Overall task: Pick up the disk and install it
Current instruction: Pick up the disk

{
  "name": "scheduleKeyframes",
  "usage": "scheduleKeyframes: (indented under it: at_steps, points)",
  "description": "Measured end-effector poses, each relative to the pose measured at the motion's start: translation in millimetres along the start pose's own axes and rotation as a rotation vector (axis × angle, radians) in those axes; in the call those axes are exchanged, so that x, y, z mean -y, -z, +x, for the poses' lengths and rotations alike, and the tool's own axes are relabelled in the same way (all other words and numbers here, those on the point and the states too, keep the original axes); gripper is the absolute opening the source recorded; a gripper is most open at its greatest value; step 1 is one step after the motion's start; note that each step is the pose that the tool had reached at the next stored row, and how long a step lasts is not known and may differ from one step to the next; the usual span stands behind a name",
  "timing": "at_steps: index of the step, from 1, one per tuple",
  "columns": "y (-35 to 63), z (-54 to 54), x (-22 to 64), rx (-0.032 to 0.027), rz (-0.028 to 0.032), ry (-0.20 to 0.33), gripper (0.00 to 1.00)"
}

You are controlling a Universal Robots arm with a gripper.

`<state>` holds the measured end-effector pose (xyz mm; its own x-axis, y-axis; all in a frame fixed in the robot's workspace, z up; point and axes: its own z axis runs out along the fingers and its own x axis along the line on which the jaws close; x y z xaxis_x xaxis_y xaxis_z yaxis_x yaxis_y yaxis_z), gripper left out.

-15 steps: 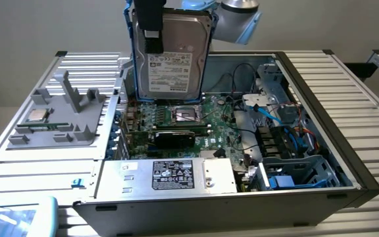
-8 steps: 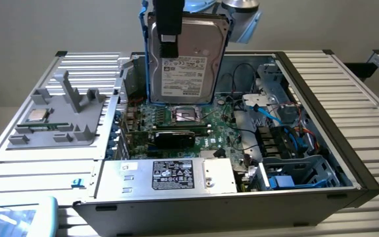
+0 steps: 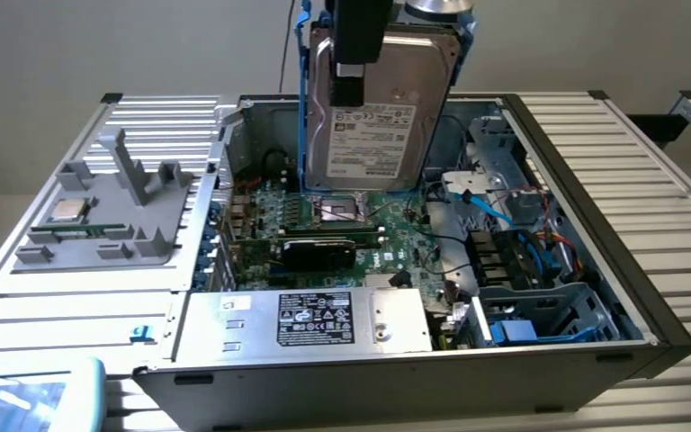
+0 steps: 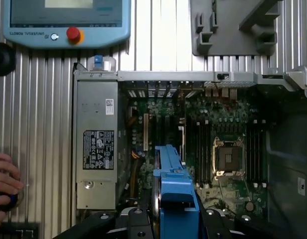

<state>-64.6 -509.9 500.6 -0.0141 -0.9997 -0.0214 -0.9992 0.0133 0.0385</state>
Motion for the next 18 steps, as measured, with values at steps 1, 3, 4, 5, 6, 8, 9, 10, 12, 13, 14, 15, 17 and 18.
scheduleKeyframes:
  at_steps: [1,3,4,5,6,8,9,10,12,13,14,15,17,18]
  points:
    - [0.7,0.9,3.7,0.0000,0.0000,0.000,0.37]
    - [2.5,2.8,10.6,0.0000,-0.0001,0.000,0.37]
    - [3.4,3.8,13.8,0.0000,-0.0001,0.000,0.37]
    - [4.4,4.8,17.2,0.0000,0.0000,0.000,0.37]
    - [5.4,5.8,20.8,0.0000,0.0000,0.000,0.37]
    - [7.1,7.7,27.9,0.0000,0.0000,0.000,0.37]
    - [7.9,8.7,31.7,0.0000,0.0000,0.000,0.37]
    - [8.6,9.8,35.4,0.0000,0.0000,0.000,0.37]
    - [10.0,12.2,43.1,0.0001,0.0000,0.000,0.37]
    - [10.6,13.4,47.0,0.0000,0.0000,0.000,0.37]
    - [11.2,14.7,51.1,0.0001,0.0000,0.000,0.37]
    - [11.9,15.9,55.1,0.0001,0.0000,0.000,0.37]
    - [13.1,18.3,62.6,0.0000,0.0000,0.000,0.37]
    - [13.7,19.5,66.4,-0.0001,0.0000,0.000,0.37]
